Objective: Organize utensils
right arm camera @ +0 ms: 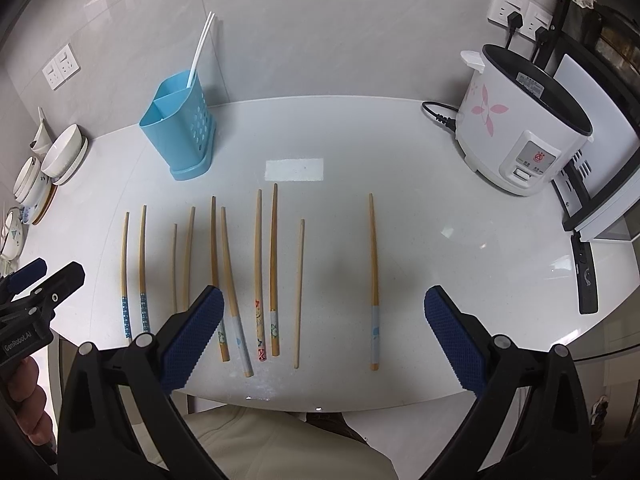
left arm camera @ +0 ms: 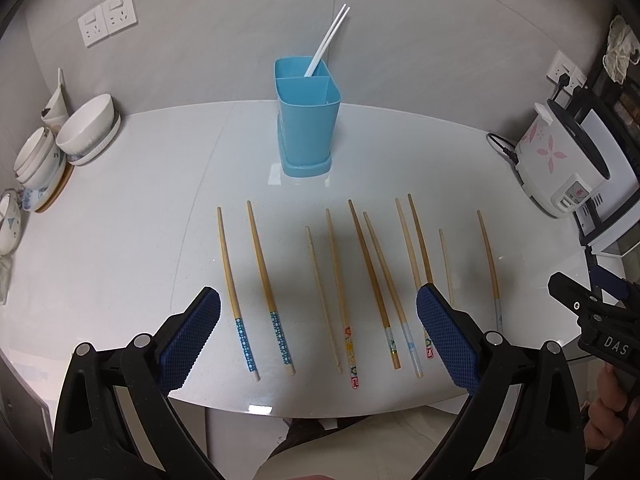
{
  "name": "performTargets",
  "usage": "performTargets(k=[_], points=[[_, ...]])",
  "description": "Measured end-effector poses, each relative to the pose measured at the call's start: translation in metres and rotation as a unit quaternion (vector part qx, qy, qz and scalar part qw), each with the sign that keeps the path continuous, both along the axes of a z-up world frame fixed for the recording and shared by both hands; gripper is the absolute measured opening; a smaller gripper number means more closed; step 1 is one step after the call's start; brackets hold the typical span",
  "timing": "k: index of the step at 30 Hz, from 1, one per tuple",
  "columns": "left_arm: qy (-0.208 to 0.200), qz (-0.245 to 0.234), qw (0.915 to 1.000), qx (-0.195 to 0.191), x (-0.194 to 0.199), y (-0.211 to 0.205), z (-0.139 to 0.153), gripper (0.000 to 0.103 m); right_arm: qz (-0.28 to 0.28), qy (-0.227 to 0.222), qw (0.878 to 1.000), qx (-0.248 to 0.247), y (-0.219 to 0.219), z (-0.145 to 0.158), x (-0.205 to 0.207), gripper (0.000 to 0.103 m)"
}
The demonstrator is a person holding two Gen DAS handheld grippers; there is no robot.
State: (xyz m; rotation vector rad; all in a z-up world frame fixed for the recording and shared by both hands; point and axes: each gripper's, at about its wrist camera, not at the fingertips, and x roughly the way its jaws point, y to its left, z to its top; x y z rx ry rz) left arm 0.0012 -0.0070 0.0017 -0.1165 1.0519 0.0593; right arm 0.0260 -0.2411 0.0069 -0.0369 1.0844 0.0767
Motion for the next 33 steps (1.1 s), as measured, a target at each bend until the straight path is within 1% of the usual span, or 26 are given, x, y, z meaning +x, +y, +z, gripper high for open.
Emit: performTargets(k=[23,33], points=[[-0.004,-0.001,1.0000,0.001,-0.0032,-0.0014,0.0016,0.096,0.001,-0.008,1.000,-0.002,-0.0036,0.0055,-0.0017,0.096],[-0.006,-0.003,1.0000,0.001,-0.0052,-0.0018,0.0030,0.096,0.000,-0.007,1.000,-0.001,-0.0024,0.0032,-0.0014,0.096]])
